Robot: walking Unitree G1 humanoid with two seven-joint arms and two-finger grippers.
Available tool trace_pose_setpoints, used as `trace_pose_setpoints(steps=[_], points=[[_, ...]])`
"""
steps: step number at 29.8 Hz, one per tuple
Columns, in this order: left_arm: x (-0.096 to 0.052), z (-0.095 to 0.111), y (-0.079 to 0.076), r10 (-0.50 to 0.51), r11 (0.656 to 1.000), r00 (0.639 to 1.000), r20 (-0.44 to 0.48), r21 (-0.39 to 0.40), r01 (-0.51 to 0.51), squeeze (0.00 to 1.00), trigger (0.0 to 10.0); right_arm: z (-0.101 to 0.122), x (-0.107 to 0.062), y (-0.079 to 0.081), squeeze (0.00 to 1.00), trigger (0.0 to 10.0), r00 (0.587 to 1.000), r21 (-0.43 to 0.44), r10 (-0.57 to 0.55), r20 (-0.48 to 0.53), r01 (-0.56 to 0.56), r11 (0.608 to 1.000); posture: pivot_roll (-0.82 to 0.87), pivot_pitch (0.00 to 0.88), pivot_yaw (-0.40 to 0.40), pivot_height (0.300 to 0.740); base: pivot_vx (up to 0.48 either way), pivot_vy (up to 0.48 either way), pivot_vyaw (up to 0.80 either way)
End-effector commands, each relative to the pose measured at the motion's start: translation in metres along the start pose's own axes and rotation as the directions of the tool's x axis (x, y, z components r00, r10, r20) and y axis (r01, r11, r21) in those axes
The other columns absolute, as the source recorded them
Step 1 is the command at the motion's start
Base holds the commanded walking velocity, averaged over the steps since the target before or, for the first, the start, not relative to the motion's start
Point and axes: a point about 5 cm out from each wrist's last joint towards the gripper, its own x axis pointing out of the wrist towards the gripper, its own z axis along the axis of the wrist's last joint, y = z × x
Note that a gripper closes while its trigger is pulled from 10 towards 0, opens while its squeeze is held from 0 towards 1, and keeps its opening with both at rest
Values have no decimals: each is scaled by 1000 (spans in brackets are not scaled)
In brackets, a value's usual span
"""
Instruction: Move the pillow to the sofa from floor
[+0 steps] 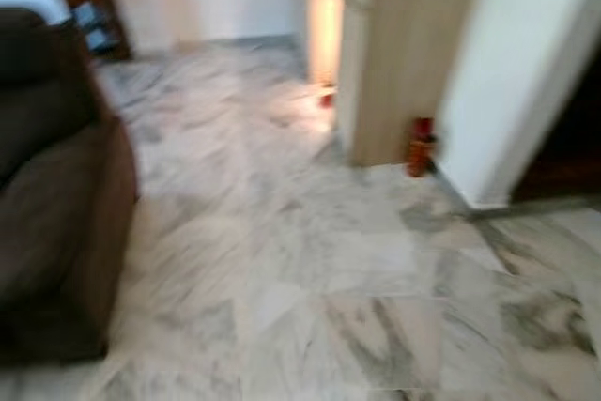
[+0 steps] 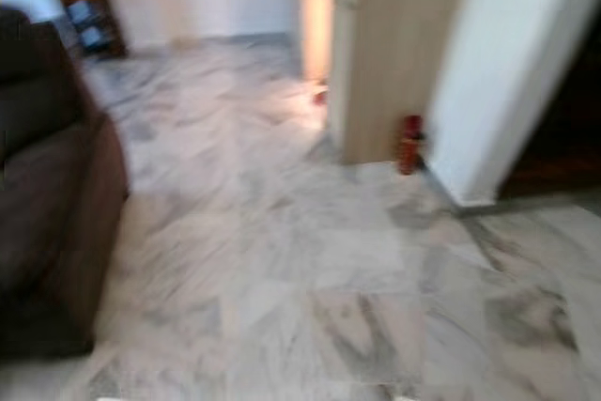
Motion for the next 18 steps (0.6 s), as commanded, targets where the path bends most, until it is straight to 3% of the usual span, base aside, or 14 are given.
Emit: trace_pose_setpoints(steps=[1,16,18], points=[[9,50,-26,3,995,991,132,-98,10,0,10000,39,4,-21,0,10000,999,-128,36,22,-33,991,28,6,-42,740,0,0,800],[8,44,-32,-6,995,992,122,-100,19,0,10000,39,7,-1,0,10000,999,-103,46,16,-44,994,39,14,-44,740,0,0,800],[8,43,-32,-7,995,993,121,-99,19,0,10000,38,7,-3,0,10000,1000,-90,28,10,-27,996,40,14,-43,740,0,0,0]])
